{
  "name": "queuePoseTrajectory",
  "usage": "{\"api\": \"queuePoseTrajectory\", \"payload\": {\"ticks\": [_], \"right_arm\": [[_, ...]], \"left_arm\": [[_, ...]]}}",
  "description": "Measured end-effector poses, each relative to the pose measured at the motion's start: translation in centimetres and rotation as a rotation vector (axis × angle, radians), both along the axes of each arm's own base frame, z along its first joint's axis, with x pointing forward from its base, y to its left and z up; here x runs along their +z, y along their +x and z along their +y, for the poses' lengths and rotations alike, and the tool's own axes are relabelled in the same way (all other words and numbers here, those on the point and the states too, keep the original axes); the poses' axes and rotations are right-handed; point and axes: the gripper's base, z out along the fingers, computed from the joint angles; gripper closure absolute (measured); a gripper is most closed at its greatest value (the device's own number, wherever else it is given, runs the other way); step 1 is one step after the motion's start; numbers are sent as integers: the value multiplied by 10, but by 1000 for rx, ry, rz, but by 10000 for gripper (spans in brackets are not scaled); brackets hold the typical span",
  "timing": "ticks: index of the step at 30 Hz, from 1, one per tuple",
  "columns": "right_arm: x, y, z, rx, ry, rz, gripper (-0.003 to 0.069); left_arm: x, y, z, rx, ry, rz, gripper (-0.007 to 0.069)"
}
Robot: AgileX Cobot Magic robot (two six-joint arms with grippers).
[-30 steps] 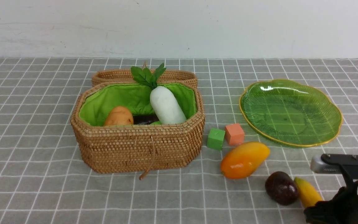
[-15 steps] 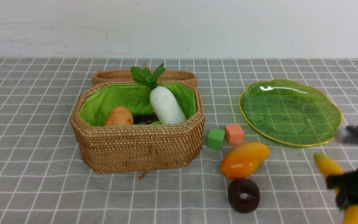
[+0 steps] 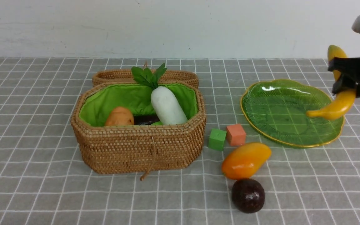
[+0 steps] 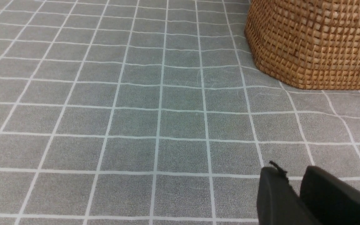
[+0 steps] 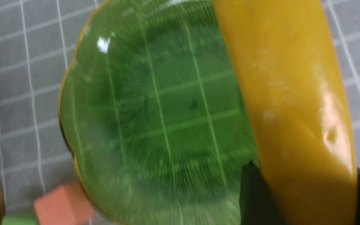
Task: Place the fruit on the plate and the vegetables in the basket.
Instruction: Use the right arm to grab a banana and put it into the right plate, then use the right arm to grab a mangosteen and put it into the right plate
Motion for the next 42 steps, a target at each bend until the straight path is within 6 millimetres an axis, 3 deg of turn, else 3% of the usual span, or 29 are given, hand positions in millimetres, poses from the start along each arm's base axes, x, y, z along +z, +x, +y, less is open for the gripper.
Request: {"api": "queuePoseTrajectory", "payload": {"ticks": [5,7,10,13,16,17,18,19,21,27,28,29,30,32,36,40,42], "right_arm": [[-27,26,-2,-11,9,36,343],[-55,38,-3,-30,23,86,343],[-74,42,-3,-35,28,125,328],[-94,45,-3,-35,32,177,221],[-93,44,-3,-36,33,180,132],[-88,43,-3,-34,32,178,73],[-86,42,-3,-34,30,176,66],[-70,37,-3,-29,29,164,14],[-53,30,-2,-24,30,156,-6],[16,-9,12,15,46,112,14],[29,-23,23,41,60,94,36],[31,-25,27,50,65,93,42],[38,-41,45,95,85,88,69],[38,-55,65,144,106,102,86],[3,-104,130,333,106,199,111],[-32,-132,159,440,51,267,106],[-46,-140,162,457,12,293,95]], "left_arm": [[0,0,0,0,0,0,492],[0,0,0,0,0,0,490],[0,0,0,0,0,0,491],[0,0,0,0,0,0,489],[0,0,0,0,0,0,486],[0,0,0,0,0,0,484],[0,0,0,0,0,0,484],[0,0,0,0,0,0,483],[0,0,0,0,0,0,483],[0,0,0,0,0,0,478],[0,0,0,0,0,0,477],[0,0,0,0,0,0,477],[0,0,0,0,0,0,477],[0,0,0,0,0,0,477],[0,0,0,0,0,0,474],[0,0,0,0,0,0,469],[0,0,0,0,0,0,468]]}}
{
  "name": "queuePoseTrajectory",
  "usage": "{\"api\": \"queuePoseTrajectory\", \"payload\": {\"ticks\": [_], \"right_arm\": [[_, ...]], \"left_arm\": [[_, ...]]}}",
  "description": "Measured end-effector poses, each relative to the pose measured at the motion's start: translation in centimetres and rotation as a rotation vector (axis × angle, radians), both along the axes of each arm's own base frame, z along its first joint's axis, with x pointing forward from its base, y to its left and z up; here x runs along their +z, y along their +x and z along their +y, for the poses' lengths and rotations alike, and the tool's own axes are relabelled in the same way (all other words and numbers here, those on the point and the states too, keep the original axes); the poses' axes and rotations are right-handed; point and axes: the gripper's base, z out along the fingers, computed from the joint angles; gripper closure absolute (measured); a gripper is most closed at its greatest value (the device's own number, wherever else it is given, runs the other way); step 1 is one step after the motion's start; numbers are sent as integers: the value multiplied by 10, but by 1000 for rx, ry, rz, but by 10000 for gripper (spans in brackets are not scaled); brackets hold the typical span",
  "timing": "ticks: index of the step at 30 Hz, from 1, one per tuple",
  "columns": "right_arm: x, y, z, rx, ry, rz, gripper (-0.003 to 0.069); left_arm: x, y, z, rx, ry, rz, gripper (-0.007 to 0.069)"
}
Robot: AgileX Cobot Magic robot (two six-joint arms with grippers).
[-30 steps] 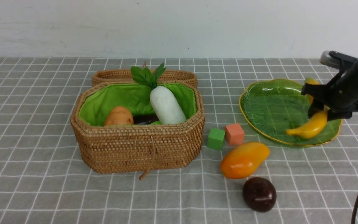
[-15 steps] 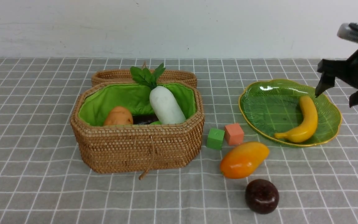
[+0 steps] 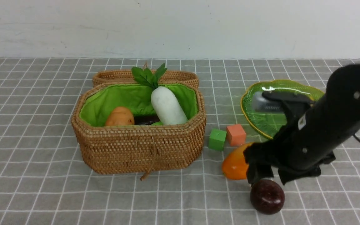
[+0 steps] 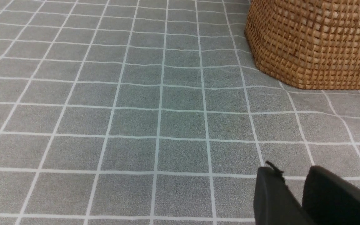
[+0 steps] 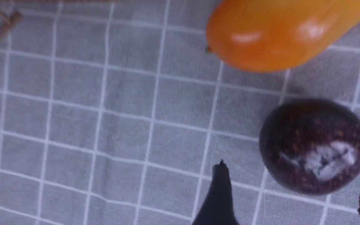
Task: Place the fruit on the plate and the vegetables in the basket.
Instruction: Use the right arm to grab a mangosteen and put it into the right plate
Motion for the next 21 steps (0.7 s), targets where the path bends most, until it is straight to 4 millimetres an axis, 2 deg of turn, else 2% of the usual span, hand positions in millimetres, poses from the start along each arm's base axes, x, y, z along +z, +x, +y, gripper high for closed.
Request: {"api": "queuePoseTrajectory", "payload": {"ticks": [5,12,17,21], "right_arm": [[-24,-4,-6,-13,-62,-3,74],[-56,8,0,-52,-38,-11,72],[-60,9,2,-72,-18,3,98],[-55,5,1,-52,-24,17,105]], "left_arm": [[0,0,0,0,0,0,463],[0,0,0,0,0,0,460],[0,0,0,0,0,0,460],[0,0,0,0,0,0,460]]}}
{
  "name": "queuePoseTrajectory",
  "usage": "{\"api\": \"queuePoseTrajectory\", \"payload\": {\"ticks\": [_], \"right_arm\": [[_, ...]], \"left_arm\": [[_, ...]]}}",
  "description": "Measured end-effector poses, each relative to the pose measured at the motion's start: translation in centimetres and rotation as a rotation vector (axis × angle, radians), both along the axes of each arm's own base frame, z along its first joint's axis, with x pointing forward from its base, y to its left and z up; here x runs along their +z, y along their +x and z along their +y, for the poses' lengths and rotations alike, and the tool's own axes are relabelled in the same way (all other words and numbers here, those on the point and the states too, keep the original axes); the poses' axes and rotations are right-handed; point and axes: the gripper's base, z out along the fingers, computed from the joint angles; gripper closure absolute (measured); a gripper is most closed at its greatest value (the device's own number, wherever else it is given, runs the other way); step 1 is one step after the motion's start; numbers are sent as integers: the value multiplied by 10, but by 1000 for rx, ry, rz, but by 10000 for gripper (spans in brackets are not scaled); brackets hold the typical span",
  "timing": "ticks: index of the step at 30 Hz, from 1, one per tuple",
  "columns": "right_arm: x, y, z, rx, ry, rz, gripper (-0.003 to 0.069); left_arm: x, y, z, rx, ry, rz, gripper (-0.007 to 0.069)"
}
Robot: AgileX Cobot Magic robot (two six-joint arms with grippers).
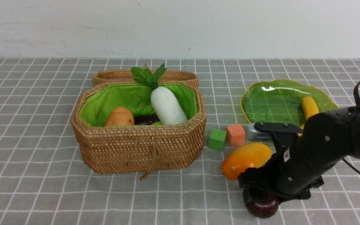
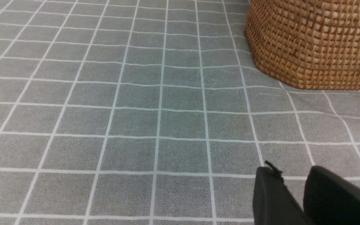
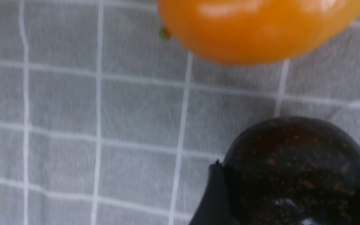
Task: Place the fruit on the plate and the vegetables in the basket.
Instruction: Use the right arm to grab a mangosteen and put it into the right plate
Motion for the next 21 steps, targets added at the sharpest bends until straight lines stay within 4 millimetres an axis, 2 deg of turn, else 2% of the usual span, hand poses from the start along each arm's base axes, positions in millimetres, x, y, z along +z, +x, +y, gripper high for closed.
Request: {"api": "queuePoseTrajectory", "payload": {"ticks": [5,9,12,13,16,19,21], "right_arm": [[19,-6,-5,26,-10,-16,105],[52,3,-19,-13,7,-57,105],[91,29,-45,-92,27,-148,105],[93,30,-47,-96,28,-155,105],[126,66,-77,-192,46,-299,105],[131,89,-93,-249,57,-357,105],[118,122,-109,-313,68,-389,105]], "left_arm": [[0,0,0,0,0,0,460],[0,0,0,0,0,0,460],[0,0,0,0,0,0,460],[0,0,0,0,0,0,460],[0,0,0,0,0,0,460],[0,0,0,0,0,0,460],[0,0,0,0,0,0,460]]}}
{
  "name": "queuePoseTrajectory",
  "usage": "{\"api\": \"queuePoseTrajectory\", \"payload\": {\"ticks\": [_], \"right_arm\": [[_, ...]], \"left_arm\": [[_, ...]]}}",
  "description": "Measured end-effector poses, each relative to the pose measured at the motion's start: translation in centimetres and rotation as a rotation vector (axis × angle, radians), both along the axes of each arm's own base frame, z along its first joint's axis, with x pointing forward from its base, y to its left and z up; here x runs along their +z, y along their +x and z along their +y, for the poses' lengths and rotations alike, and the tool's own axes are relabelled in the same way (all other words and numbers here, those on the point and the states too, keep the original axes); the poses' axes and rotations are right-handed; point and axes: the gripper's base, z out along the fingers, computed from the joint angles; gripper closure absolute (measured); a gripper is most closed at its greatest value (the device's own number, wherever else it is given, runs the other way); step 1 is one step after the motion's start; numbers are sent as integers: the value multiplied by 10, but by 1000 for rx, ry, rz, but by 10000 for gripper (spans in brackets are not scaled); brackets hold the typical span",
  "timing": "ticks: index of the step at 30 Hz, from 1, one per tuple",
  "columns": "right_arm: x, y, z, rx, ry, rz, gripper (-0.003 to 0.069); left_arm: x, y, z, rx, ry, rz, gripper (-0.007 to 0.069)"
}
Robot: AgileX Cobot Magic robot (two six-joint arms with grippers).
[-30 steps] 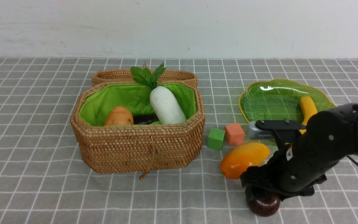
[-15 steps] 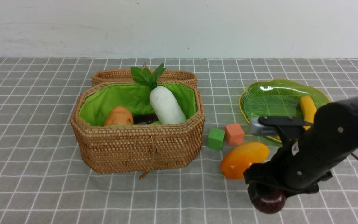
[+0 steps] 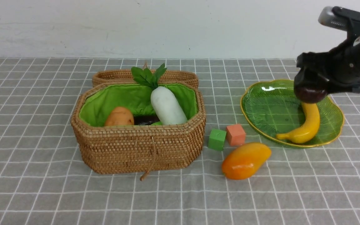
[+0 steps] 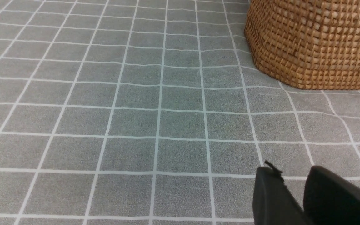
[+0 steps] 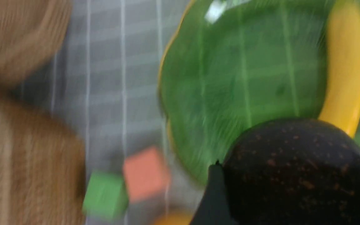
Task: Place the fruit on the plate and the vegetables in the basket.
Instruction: Use the right arm to grab a mangosteen and put it into the right plate, then use the right arm to grab a mango and put it into the right plate
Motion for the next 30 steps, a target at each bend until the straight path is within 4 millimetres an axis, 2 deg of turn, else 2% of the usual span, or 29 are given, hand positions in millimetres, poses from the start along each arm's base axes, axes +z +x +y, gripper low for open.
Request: {"api": "queuePoseTrajectory", "payload": {"ticks": [1,3,4,7,8,13,14,15,19,24,25,26,29,30], "right_arm": [[-6,9,-3,-13,7,-5,105],[-32,29,-8,-39,16,18,105],[-34,31,-9,-42,17,18,105],[-58,45,-12,-68,30,40,105],[-72,51,-12,-77,33,54,105],[-90,59,-12,-93,40,64,103],[-91,59,-12,-93,40,66,86],[-91,59,-12,-93,40,66,35],[-86,56,-11,-89,44,86,-19],[-68,42,-10,-143,104,147,2],[-57,30,-4,-178,143,181,27],[-56,29,-5,-178,142,179,27],[-46,-4,25,-167,164,221,73],[-46,-7,30,-161,166,226,77]], "left_arm": [[0,0,0,0,0,0,460],[0,0,0,0,0,0,459],[0,0,0,0,0,0,459],[0,0,0,0,0,0,459],[0,0,0,0,0,0,456],[0,0,0,0,0,0,449],[0,0,0,0,0,0,449],[0,0,0,0,0,0,449],[0,0,0,0,0,0,449],[0,0,0,0,0,0,449],[0,0,0,0,0,0,449],[0,0,0,0,0,0,448],[0,0,0,0,0,0,441],[0,0,0,0,0,0,440]]}}
